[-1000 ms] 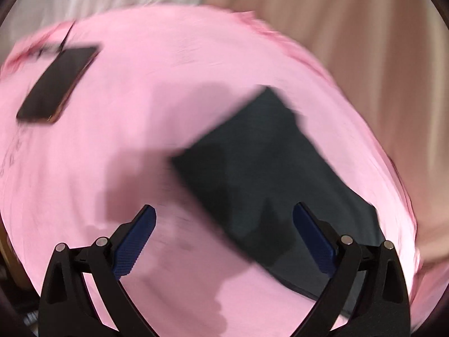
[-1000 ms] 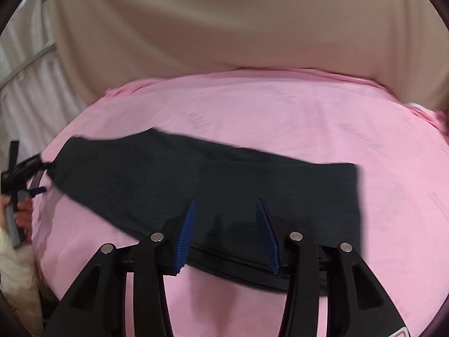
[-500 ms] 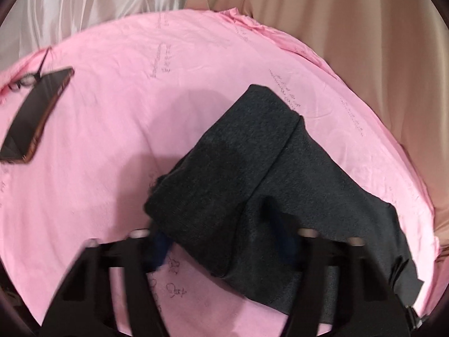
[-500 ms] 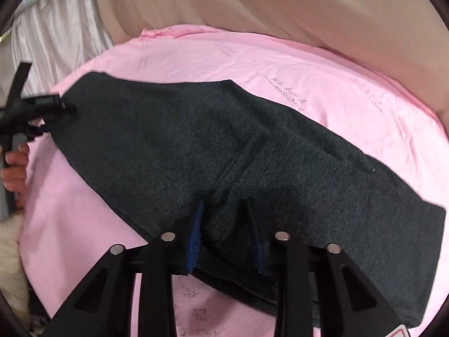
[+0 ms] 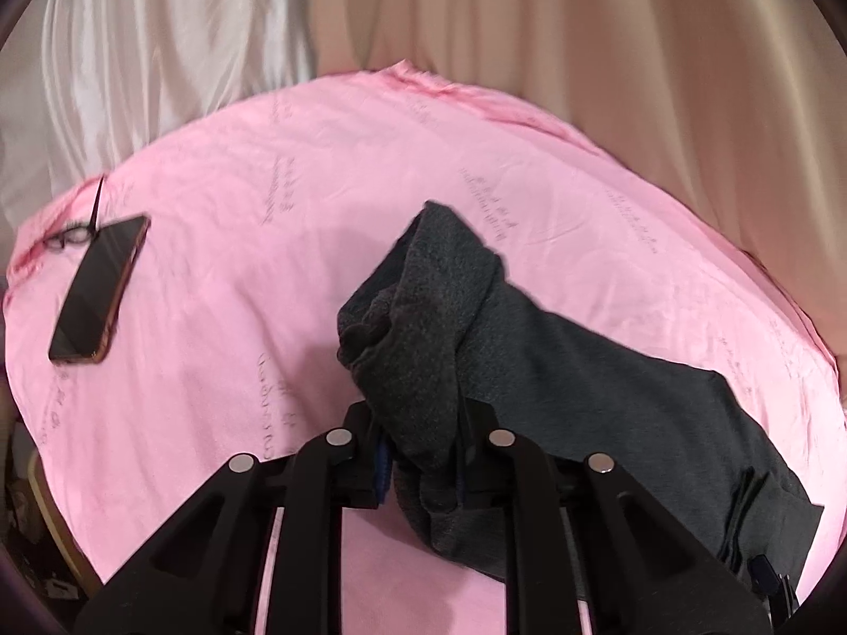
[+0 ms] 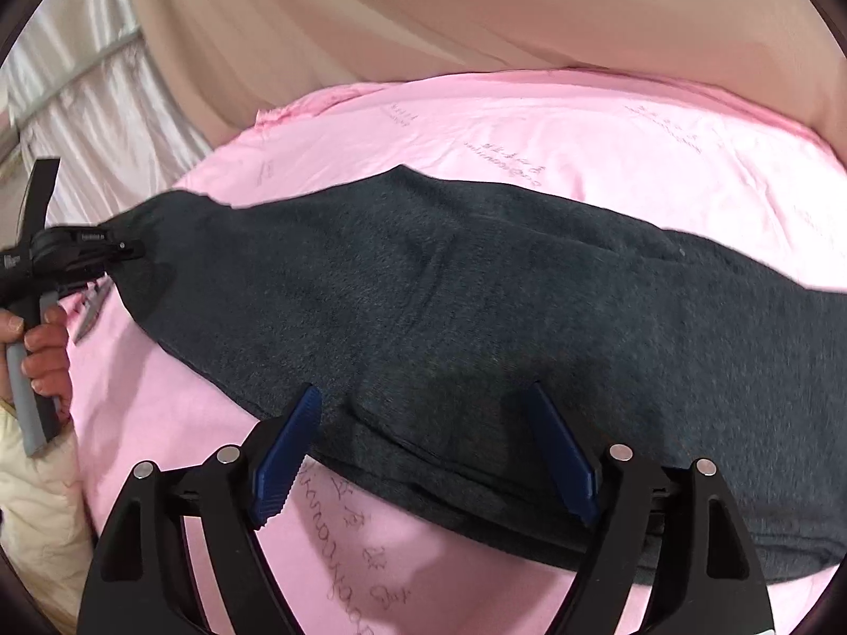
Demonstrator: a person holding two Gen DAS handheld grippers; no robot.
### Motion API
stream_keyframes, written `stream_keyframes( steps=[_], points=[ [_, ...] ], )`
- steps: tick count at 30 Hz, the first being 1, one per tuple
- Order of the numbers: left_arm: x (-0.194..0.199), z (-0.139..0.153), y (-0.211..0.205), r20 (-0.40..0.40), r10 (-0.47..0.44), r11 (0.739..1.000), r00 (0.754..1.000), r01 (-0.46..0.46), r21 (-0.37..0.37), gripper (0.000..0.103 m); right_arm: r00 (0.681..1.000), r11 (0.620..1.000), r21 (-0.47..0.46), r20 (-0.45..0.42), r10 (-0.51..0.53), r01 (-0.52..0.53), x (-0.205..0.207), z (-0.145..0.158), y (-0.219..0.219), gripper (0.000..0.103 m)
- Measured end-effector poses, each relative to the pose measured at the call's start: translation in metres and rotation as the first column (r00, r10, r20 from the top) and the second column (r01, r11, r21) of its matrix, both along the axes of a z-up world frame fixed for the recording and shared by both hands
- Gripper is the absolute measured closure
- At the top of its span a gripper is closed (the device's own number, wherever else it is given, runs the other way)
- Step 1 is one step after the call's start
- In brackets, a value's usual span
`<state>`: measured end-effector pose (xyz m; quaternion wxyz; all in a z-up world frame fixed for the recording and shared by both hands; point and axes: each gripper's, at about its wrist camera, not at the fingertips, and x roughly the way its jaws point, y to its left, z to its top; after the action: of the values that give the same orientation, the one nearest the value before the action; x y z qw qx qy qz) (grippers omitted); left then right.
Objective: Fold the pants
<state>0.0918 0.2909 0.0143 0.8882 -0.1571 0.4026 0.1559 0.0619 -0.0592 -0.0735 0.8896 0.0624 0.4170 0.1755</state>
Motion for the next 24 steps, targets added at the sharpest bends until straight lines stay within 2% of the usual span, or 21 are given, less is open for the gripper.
stream_keyframes(
  steps=[10, 16, 20, 24],
  points=[
    [-0.003, 0.052, -0.08, 0.062, -0.108, 0.987, 0.992, 0.099, 0.125, 0.088, 0.994, 0.989, 0.098, 0.018, -0.108, 0.106, -0.025, 0.011, -0.066, 0.025],
    [-0.005, 0.086, -0.16, 0.107, -0.243, 0.959, 0.964, 0.222, 0.176, 0.089, 0.976, 0.966, 0.163, 0.049, -0.211, 0.201, -0.051, 0.021, -0.128, 0.024],
    [-0.012, 0.1, -0.225, 0.129, -0.367, 0.921, 0.921, 0.341, 0.187, 0.089, 0.954, 0.938, 0.206, 0.059, -0.295, 0.278, -0.07, 0.025, -0.171, 0.023],
    [-0.026, 0.092, -0.307, 0.106, -0.523, 0.848, 0.846, 0.502, 0.172, 0.089, 0.933, 0.915, 0.229, 0.067, -0.355, 0.332, -0.085, 0.028, -0.204, 0.023]
  ],
)
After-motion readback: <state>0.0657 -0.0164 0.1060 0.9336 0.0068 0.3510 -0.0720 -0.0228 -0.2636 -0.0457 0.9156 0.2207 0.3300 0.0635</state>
